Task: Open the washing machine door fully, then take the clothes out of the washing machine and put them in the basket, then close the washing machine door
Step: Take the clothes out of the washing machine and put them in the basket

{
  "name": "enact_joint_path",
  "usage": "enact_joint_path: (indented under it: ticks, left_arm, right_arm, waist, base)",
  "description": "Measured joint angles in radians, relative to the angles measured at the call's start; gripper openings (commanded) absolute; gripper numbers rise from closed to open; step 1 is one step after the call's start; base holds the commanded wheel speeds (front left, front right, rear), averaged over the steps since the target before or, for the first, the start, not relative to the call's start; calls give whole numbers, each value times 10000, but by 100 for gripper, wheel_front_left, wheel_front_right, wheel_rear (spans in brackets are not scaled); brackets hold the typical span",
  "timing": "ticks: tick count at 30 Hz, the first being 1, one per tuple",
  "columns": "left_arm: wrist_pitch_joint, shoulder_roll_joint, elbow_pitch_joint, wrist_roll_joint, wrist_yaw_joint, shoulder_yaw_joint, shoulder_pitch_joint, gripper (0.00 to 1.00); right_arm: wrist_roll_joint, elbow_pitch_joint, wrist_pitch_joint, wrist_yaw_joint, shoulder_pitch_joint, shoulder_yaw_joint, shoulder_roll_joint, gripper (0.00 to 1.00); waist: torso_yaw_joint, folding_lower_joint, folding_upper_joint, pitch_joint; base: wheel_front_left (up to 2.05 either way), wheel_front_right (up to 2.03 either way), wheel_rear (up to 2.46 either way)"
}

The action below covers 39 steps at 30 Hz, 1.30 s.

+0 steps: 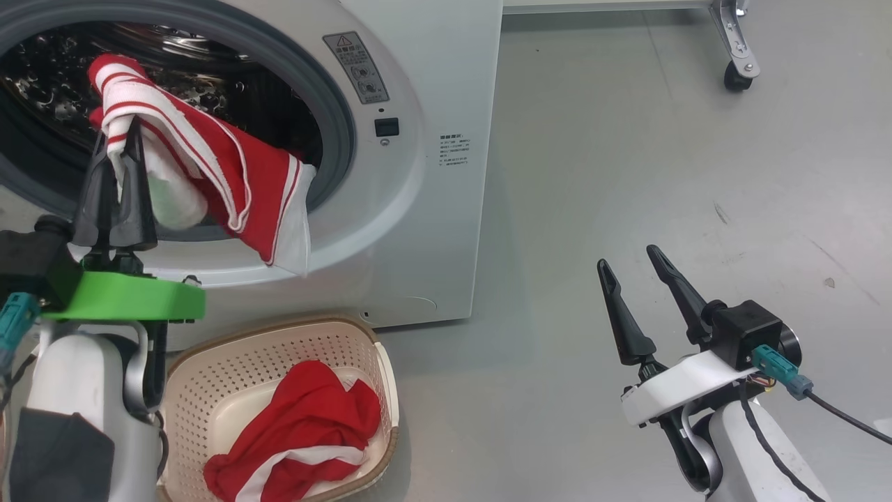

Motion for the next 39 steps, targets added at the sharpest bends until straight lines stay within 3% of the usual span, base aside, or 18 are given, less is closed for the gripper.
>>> enact_joint_path:
  ticks: [5,8,21,39]
  left_arm:
    - [-2,-115,-625,219,2,127,499,4]
    - [-44,-176,-637,234,2,65,755,0]
    - [244,-245,1055,230,-58,-756,2290,0]
    - [2986,-267,2865,180,-84,-1183,2342,0]
  right_arm:
    - [0,-12,0,0,0,-2,0,100]
    - [0,-17,0,0,1,10,0,100]
    - [-6,-12,0,0,3,186,4,100]
    - [-94,-180,0,4,-83,299,-8,100]
  waist:
    - [15,0,0,28]
    - [21,0,0,36]
    - [23,0,0,54]
    - [-157,0,0,964]
  base:
    - [0,0,0]
    - [0,0,0]
    - [0,0,0]
    - [0,0,0]
